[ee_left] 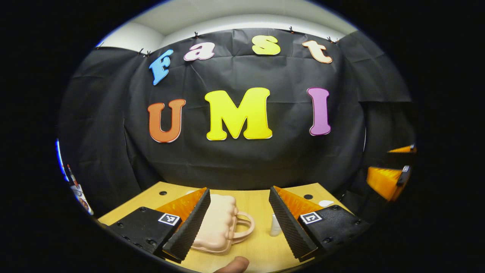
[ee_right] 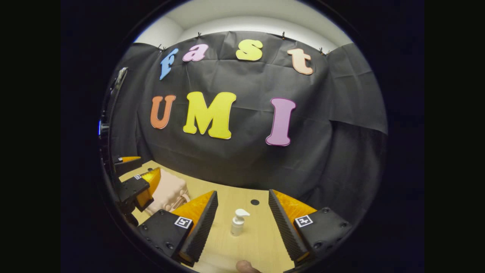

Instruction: First open the suitcase, pack the skin care products into it, and then close the suitcase.

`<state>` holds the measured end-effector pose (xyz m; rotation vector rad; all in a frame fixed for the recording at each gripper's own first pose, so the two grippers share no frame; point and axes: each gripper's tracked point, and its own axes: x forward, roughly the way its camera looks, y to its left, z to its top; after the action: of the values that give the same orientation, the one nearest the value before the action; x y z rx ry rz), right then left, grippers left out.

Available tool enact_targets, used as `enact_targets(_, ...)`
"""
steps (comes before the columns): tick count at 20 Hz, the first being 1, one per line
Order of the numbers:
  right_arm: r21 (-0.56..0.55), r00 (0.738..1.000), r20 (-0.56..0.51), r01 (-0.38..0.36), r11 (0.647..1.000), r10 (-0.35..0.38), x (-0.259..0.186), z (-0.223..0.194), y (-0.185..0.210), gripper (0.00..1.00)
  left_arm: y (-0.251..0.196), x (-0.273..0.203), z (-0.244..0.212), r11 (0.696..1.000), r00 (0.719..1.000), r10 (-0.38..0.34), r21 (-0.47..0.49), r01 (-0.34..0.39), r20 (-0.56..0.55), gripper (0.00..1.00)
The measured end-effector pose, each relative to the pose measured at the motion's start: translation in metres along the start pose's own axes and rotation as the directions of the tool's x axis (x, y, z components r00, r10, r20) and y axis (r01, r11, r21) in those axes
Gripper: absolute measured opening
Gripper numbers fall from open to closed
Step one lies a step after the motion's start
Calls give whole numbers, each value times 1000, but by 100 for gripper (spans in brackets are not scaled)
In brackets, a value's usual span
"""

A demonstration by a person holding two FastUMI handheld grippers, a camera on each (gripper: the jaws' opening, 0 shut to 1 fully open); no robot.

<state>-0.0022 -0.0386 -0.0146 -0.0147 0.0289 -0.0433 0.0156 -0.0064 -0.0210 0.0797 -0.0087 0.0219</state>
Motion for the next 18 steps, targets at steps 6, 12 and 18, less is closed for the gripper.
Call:
enact_targets(6,14,987,11,161,987,-161,-6,-10,-80,80,5,26,-63,942,1000,-15,335,12,7,98)
enact_targets(12,47,963,-57,268,962,-265,-22,-45,-132,80,-19,45,-137,752,994,-91,649,113,-68,97)
enact_targets(18,48,954,-92,290,956,-285,-36,-68,-147,78,-25,67,-204,501,979,-64,842,200,-194,96)
